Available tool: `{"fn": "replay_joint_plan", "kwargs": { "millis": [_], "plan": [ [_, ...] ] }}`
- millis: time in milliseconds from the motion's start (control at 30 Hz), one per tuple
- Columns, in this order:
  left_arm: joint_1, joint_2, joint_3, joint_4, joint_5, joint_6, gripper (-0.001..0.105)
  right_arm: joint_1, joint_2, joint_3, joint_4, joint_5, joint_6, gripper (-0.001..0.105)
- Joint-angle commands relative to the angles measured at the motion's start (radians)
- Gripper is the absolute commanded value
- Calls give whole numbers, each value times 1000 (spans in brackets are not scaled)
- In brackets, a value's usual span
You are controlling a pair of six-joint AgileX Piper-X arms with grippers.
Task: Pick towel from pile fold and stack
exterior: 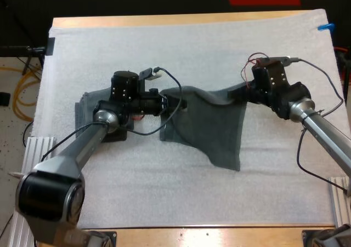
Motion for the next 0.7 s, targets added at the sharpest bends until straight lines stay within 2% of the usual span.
{"fn": "replay_joint_plan", "kwargs": {
  "millis": [0, 133, 367, 433, 467, 567, 633, 667],
  "plan": [
    [8, 14, 0, -66, 27, -25, 0, -3, 8, -14, -47, 5, -10, 0],
    [30, 69, 0, -184, 27, -71, 0, -3, 48, -14, -105, 58, 6, 0],
    [34, 111, -2, -280, 25, -86, 1, -3, 67, -14, -183, 134, 6, 0],
    [34, 113, -11, -280, 22, -86, 8, -8, 67, -20, -183, 125, 8, 3],
    [34, 113, -16, -279, 19, -86, 12, -10, 67, -22, -183, 118, 11, 7],
    [34, 113, -49, -279, 15, -89, 36, -30, 67, -33, -183, 60, 62, 37],
    [34, 113, -87, -279, 15, -120, 52, -57, 67, -49, -187, 15, 116, 62],
    [34, 113, -97, -279, 16, -128, 54, -64, 67, -56, -187, 4, 124, 68]
  ]
}}
